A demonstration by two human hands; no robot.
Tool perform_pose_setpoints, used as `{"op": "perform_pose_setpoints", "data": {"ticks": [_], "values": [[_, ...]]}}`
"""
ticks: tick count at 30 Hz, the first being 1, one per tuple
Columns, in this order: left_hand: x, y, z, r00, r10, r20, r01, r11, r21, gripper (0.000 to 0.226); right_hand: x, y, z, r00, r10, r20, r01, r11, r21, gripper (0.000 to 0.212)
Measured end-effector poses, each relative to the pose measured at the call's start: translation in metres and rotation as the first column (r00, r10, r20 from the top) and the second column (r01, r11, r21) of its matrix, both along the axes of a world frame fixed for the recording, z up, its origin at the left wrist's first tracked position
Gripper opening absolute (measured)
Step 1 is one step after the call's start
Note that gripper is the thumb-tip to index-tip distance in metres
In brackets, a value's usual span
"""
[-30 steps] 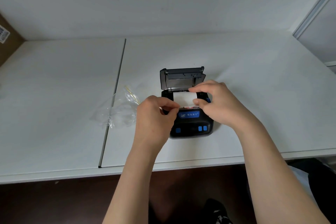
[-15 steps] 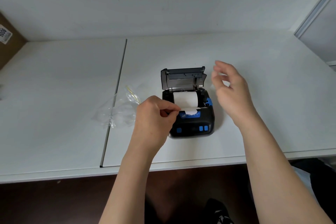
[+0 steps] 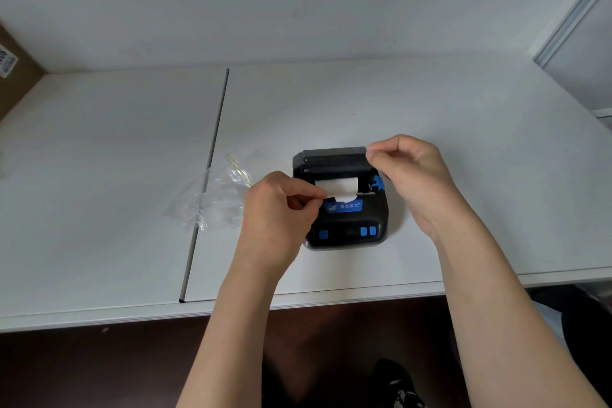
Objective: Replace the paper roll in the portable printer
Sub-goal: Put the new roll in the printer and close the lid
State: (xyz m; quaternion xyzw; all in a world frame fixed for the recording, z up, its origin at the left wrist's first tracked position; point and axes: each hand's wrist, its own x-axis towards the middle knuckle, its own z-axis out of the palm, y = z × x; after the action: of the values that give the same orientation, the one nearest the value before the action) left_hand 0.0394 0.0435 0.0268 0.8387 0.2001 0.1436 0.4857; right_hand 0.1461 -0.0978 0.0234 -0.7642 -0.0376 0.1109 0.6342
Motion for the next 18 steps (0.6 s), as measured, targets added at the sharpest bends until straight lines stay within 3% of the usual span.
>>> {"op": "perform_pose_setpoints", "data": {"ticks": [6, 10, 15, 18], "values": [[-0.001, 0.000, 0.002, 1.000, 0.018, -0.015, -0.019, 0.996, -0.082, 0.022, -0.008, -0.009, -0.004, 0.973, 0.081, -0.215, -0.070, 0.996, 0.058, 0.031], [0.003, 0.002, 0.003, 0.989, 0.147, -0.004, -0.146, 0.985, -0.087, 0.020, -0.009, -0.010, -0.006, 0.958, 0.091, -0.272, -0.062, 0.992, 0.111, 0.050], [0.012, -0.004, -0.008, 0.957, 0.271, -0.107, -0.290, 0.921, -0.260, 0.035, -0.011, -0.011, -0.005, 0.933, 0.087, -0.349, -0.017, 0.980, 0.198, 0.055], [0.014, -0.003, -0.013, 0.940, 0.304, -0.156, -0.341, 0.836, -0.429, 0.034, -0.011, -0.010, -0.006, 0.929, 0.084, -0.361, -0.006, 0.977, 0.212, 0.052]]}}
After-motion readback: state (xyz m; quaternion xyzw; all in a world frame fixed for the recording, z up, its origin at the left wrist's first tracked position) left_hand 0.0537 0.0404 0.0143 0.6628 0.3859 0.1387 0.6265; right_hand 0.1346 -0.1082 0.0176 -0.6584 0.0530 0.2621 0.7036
